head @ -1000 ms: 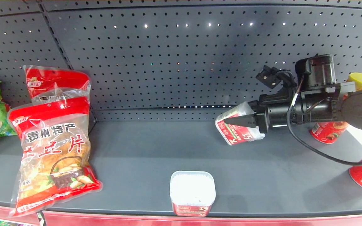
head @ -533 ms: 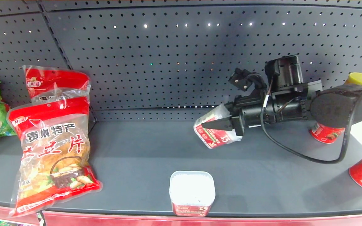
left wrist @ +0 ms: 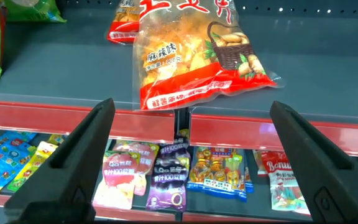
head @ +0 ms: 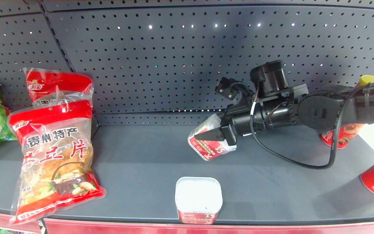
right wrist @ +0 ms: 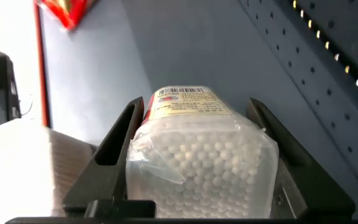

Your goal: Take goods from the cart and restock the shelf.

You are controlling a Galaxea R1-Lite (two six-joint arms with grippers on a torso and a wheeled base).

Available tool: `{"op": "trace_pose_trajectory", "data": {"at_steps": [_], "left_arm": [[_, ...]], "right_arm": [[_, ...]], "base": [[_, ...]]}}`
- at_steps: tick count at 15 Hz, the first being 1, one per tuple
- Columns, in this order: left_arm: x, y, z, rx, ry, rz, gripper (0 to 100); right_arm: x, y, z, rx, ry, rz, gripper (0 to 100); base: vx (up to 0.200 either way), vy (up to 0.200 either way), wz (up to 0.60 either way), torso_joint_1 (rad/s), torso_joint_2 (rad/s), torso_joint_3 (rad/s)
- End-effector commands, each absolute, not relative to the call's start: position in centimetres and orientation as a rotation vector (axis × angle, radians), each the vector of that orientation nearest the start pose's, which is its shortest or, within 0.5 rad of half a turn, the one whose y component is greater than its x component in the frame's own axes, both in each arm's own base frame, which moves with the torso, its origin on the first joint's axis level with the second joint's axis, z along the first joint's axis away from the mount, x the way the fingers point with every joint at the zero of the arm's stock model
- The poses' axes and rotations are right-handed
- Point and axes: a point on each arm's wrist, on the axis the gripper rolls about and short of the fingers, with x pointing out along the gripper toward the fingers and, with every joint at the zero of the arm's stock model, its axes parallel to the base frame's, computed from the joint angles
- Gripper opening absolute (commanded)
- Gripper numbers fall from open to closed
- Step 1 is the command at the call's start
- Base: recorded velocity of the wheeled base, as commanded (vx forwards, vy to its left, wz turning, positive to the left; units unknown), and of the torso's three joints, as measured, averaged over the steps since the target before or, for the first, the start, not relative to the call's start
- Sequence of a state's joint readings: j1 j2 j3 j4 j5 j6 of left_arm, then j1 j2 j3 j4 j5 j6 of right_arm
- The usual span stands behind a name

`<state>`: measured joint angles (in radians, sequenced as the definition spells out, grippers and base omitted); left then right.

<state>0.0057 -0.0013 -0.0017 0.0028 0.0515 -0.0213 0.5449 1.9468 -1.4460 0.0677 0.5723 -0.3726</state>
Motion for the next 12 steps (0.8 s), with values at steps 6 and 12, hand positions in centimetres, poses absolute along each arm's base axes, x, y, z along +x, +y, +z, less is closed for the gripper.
{"op": "trace_pose_trajectory", "data": {"at_steps": [6,12], "left_arm": [[-2.30,0.10,7.56,-0.021,0.001,0.058,100],[-2.30,0.10,7.56,-0.021,0.001,0.058,100]], "right_arm": [[32.61,21.01,20.42,-0.316,0.398,1.170,0],[32.56,21.44,19.89,-0.334,0.423,1.110,0]], "base": [[0.000,0.000,0.00,0.000,0.00,0.000],[0.000,0.000,0.00,0.000,0.00,0.000]]}}
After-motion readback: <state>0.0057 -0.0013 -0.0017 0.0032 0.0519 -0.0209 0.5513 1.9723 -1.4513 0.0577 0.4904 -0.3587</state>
